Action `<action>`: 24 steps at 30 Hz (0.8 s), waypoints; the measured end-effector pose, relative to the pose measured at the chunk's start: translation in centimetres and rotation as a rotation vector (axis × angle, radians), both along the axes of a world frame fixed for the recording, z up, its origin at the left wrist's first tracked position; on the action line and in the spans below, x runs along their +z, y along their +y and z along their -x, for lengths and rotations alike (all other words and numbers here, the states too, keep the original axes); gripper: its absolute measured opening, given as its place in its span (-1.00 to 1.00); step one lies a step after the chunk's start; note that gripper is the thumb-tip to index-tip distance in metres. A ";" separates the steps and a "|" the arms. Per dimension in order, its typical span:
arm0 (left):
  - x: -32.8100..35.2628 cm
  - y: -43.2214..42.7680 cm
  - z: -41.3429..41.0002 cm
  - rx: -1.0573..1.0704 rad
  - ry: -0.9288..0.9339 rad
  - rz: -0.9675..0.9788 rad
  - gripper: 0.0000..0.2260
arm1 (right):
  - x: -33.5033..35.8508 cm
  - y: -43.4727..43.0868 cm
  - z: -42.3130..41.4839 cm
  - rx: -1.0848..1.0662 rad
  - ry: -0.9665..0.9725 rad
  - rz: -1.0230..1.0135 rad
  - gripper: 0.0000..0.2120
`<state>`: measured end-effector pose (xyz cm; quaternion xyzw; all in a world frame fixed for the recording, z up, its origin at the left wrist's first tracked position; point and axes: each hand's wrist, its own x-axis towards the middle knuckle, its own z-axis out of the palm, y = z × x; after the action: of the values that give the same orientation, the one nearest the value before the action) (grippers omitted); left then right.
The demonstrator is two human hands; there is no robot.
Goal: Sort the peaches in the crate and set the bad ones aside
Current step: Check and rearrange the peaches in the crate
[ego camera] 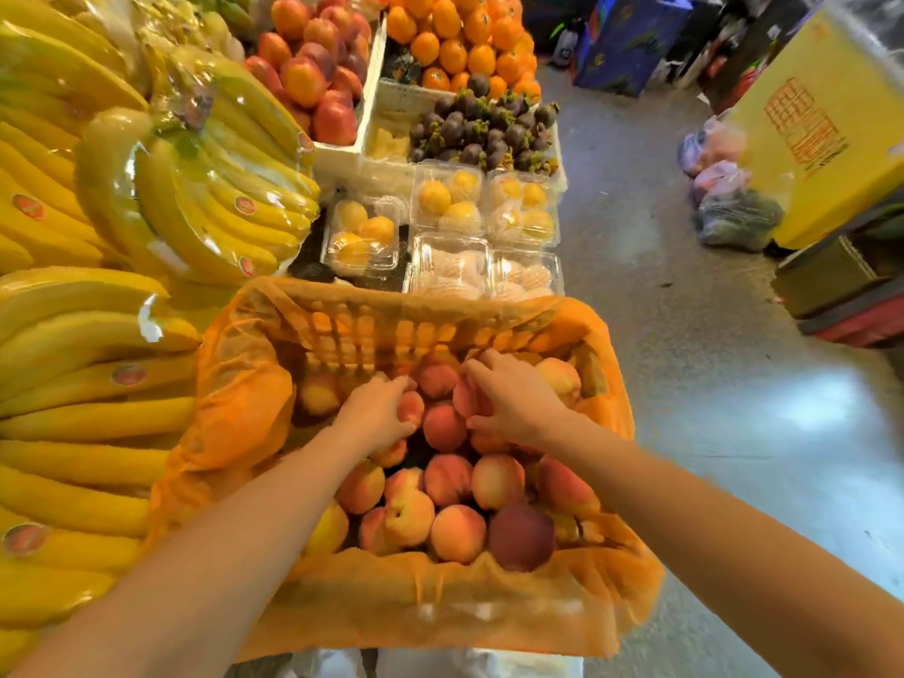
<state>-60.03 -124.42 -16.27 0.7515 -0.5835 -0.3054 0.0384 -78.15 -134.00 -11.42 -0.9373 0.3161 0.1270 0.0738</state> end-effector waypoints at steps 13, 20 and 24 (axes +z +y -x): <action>2.6 0.2 -3.6 0.337 0.398 0.069 -0.54 | -0.1 -1.6 -1.6 -0.055 -0.403 -0.361 -0.43; 8.6 4.1 -6.6 0.586 0.912 0.201 -0.74 | -0.2 -1.8 -4.4 -0.053 -0.449 -0.476 -0.38; 11.6 5.4 -7.1 0.657 1.006 0.430 -0.81 | -1.4 -0.2 -6.7 -0.028 -0.380 -0.442 -0.34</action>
<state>-52.90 -119.05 -4.64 0.6314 -0.2814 -0.4692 0.5496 -71.44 -134.19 -12.87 -0.9010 0.2743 0.0141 0.3358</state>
